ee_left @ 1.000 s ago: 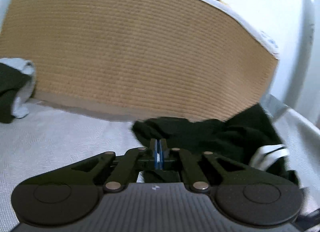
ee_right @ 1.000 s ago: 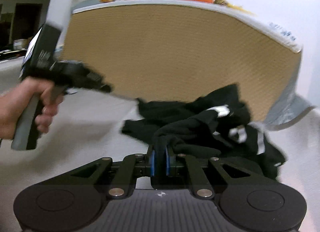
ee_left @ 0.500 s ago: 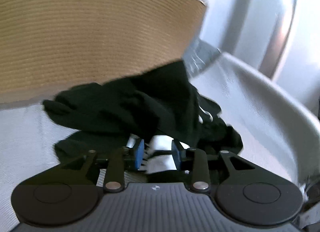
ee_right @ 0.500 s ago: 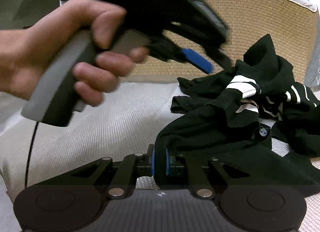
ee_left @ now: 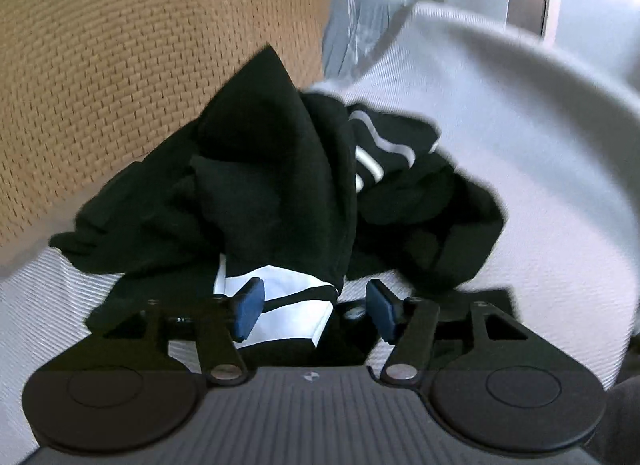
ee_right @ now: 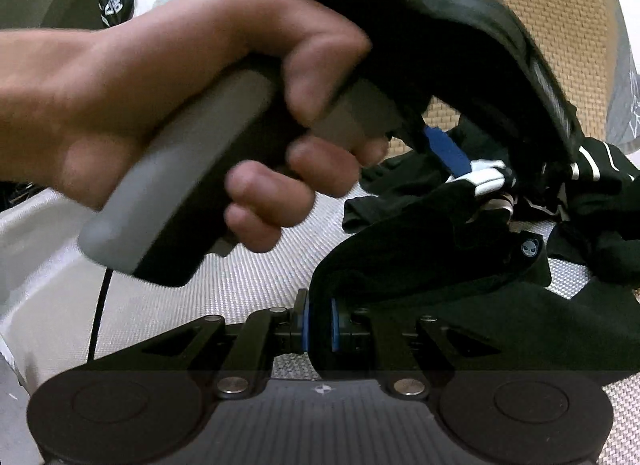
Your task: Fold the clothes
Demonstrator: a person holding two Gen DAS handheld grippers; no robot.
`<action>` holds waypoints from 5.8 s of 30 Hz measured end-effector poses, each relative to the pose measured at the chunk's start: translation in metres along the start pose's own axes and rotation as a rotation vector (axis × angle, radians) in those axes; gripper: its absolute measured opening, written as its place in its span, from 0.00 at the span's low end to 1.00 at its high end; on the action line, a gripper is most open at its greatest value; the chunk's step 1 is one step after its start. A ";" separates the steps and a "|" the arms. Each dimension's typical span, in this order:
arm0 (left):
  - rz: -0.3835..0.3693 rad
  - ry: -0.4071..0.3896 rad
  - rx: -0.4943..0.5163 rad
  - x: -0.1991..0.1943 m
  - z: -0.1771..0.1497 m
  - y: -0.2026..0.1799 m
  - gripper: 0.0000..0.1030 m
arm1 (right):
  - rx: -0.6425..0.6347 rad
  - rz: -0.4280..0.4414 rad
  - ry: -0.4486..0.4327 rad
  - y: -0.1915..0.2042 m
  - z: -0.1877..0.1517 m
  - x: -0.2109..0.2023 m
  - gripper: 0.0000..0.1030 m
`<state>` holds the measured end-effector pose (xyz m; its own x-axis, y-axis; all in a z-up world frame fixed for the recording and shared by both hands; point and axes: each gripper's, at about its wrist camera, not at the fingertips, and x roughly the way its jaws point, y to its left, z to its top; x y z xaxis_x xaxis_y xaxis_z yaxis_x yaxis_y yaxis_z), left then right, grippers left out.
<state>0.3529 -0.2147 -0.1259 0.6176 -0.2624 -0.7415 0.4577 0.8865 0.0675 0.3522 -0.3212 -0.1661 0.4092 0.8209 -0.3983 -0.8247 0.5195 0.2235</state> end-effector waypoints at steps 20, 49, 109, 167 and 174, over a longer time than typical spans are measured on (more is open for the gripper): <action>0.390 0.042 -0.084 -0.032 -0.016 0.071 0.16 | 0.105 0.294 -0.034 -0.010 0.001 -0.004 0.15; 0.635 0.085 -0.260 -0.071 -0.097 0.170 0.16 | 0.543 0.067 -0.180 -0.099 0.004 -0.002 0.37; 0.554 0.072 -0.318 -0.171 -0.159 0.178 0.18 | 0.536 -0.036 -0.219 -0.121 0.006 -0.030 0.13; 0.490 0.112 -0.082 -0.027 -0.031 0.101 0.56 | 0.025 -0.144 0.012 -0.047 -0.014 0.021 0.18; 0.502 0.175 -0.107 -0.003 -0.038 0.112 0.57 | 0.032 -0.139 0.020 -0.049 -0.016 0.023 0.18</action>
<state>0.3780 -0.1006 -0.1411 0.6238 0.2628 -0.7361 0.0601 0.9229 0.3804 0.3957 -0.3315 -0.2001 0.5104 0.7361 -0.4446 -0.7478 0.6352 0.1931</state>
